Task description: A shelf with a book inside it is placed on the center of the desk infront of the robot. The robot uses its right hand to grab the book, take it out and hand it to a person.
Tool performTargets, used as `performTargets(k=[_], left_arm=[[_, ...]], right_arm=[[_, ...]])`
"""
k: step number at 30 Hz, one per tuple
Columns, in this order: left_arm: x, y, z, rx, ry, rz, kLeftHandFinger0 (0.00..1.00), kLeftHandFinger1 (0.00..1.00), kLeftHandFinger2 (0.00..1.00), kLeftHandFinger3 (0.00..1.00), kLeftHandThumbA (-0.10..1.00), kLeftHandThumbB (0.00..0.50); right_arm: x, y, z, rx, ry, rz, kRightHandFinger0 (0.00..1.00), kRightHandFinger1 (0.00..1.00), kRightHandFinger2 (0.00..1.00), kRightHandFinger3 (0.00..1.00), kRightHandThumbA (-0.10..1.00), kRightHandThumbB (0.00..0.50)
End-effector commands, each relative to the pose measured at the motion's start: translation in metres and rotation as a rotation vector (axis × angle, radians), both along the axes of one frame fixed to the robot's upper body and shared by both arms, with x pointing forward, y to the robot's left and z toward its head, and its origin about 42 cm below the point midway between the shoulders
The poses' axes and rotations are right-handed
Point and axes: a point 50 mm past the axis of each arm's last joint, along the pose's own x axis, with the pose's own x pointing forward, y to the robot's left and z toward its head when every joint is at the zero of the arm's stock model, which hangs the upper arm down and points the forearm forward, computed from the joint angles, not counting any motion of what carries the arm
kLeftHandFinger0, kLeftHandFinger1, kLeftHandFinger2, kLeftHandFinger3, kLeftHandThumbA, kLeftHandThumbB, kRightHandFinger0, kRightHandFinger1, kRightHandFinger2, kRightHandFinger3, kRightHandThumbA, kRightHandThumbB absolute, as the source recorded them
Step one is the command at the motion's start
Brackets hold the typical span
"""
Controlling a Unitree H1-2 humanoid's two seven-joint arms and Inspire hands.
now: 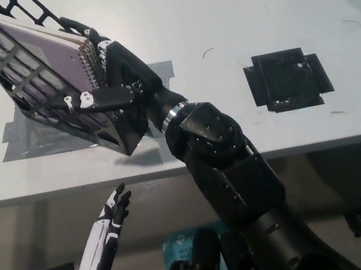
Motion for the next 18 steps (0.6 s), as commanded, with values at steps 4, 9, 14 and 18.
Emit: performTargets(k=[4, 9, 14, 18], left_arm=[[0.0034, 0.0019, 0.0129, 0.02, -0.029, -0.025, 1.0, 1.0, 1.0, 1.0, 1.0, 0.306], [0.0051, 0.0015, 0.0154, 0.023, -0.041, -0.031, 1.0, 1.0, 1.0, 1.0, 1.0, 0.293], [0.0061, 0.0018, 0.0164, 0.026, -0.042, -0.037, 1.0, 1.0, 1.0, 1.0, 1.0, 0.295], [0.0072, 0.0017, 0.0169, 0.021, -0.042, -0.036, 1.0, 1.0, 1.0, 1.0, 1.0, 0.306]], right_arm=[[-0.0074, 0.0256, 0.0179, 0.009, -0.038, 0.098, 1.0, 1.0, 1.0, 1.0, 1.0, 0.326], [-0.0052, 0.0252, 0.0162, 0.001, -0.024, 0.102, 1.0, 1.0, 1.0, 1.0, 1.0, 0.346], [-0.0029, 0.0261, 0.0154, -0.001, -0.028, 0.095, 1.0, 1.0, 1.0, 1.0, 0.98, 0.35], [-0.0014, 0.026, 0.0163, 0.004, -0.02, 0.086, 1.0, 1.0, 1.0, 1.0, 0.89, 0.348]])
